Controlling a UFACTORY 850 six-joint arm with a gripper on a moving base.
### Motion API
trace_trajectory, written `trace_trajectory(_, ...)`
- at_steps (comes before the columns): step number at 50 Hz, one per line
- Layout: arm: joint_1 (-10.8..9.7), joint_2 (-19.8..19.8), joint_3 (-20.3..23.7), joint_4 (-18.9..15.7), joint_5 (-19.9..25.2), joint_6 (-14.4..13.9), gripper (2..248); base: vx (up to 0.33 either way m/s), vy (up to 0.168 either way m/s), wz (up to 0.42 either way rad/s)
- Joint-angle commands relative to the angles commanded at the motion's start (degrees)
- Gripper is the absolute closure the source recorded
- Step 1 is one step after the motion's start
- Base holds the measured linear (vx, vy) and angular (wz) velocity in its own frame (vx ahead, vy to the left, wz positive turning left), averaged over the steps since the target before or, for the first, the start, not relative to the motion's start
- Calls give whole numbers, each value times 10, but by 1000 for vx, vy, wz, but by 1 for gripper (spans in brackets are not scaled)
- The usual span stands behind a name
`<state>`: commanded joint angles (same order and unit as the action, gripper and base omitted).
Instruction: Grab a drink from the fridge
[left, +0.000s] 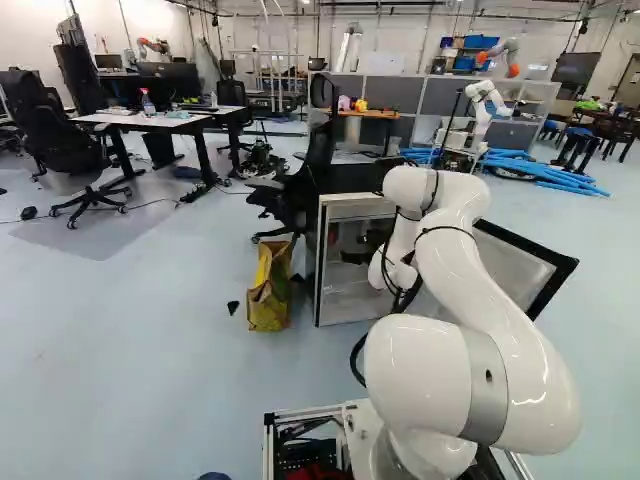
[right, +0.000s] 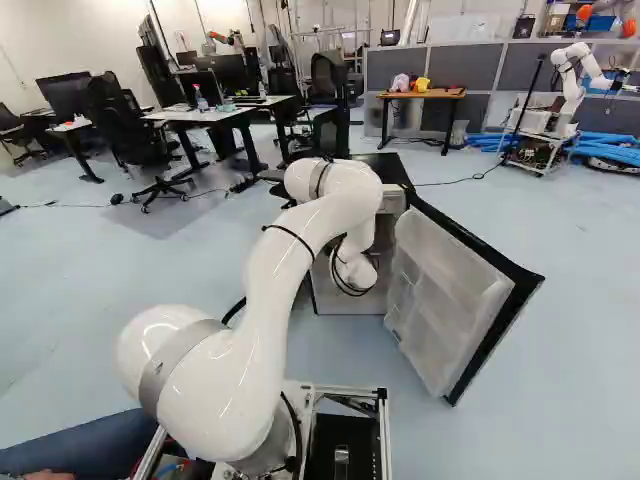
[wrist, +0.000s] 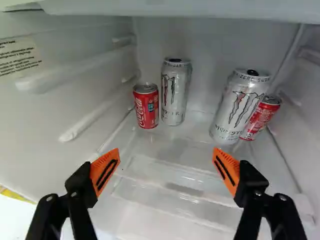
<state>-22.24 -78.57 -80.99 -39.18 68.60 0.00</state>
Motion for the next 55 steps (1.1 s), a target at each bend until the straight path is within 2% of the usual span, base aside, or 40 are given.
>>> trace_trajectory(33,23,-21,-41,0,0,0,3,0,0,0)
trace_trajectory(55,37,-27,-53,0,0,0,3,0,0,0)
